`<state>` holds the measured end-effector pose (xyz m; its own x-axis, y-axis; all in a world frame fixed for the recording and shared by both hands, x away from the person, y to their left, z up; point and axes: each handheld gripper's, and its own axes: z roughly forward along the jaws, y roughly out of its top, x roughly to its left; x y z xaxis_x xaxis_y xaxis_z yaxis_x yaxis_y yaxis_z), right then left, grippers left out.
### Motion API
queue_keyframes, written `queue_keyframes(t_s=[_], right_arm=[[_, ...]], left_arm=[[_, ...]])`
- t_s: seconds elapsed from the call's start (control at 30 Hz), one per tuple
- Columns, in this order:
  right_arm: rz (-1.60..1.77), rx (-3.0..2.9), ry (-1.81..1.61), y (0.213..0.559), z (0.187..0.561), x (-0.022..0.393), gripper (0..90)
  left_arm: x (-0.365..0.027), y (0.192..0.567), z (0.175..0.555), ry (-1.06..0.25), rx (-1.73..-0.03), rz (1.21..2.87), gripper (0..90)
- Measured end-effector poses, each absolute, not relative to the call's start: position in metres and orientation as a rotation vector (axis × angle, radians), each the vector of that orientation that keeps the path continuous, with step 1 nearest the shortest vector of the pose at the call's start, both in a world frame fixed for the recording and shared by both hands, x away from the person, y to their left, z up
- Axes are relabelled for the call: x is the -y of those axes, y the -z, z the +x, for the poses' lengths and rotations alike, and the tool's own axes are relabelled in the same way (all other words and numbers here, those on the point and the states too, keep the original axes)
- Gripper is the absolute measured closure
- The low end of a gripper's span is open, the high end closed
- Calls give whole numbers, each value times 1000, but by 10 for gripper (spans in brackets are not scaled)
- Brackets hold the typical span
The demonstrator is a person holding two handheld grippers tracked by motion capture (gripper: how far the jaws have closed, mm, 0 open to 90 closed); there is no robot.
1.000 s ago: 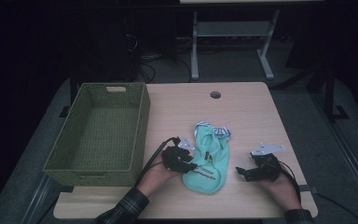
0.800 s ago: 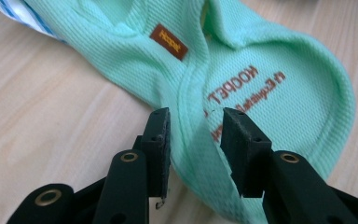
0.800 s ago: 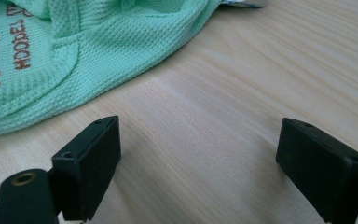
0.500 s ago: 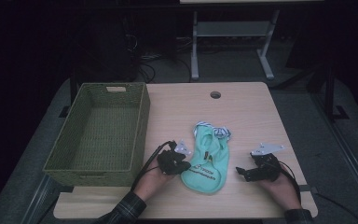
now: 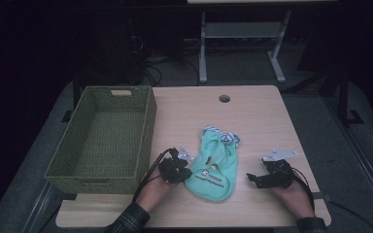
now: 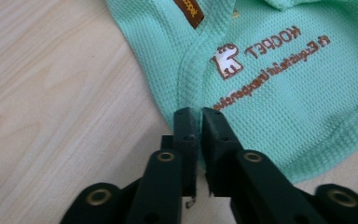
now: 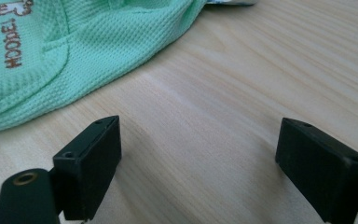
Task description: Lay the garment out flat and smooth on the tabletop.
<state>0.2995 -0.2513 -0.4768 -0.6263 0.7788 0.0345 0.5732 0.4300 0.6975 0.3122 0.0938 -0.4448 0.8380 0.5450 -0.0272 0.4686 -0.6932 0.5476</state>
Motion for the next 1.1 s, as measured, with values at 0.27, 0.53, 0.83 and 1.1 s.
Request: queue_keyframes(t_s=[0.27,0.53,0.83,1.1], right_arm=[[1160,-2395,-1062,465,304,253,276],[1112,-2407,-1093,451,314,244,428],[1076,-2417,-1085,440,335,230,547],[1068,-2409,-1090,435,359,221,631]], left_arm=[[-89,438,306,-193,-699,2416,697],[-88,435,296,-145,-643,2400,693],[-83,441,294,-119,-617,2443,810],[-82,451,298,-129,-631,2491,828]])
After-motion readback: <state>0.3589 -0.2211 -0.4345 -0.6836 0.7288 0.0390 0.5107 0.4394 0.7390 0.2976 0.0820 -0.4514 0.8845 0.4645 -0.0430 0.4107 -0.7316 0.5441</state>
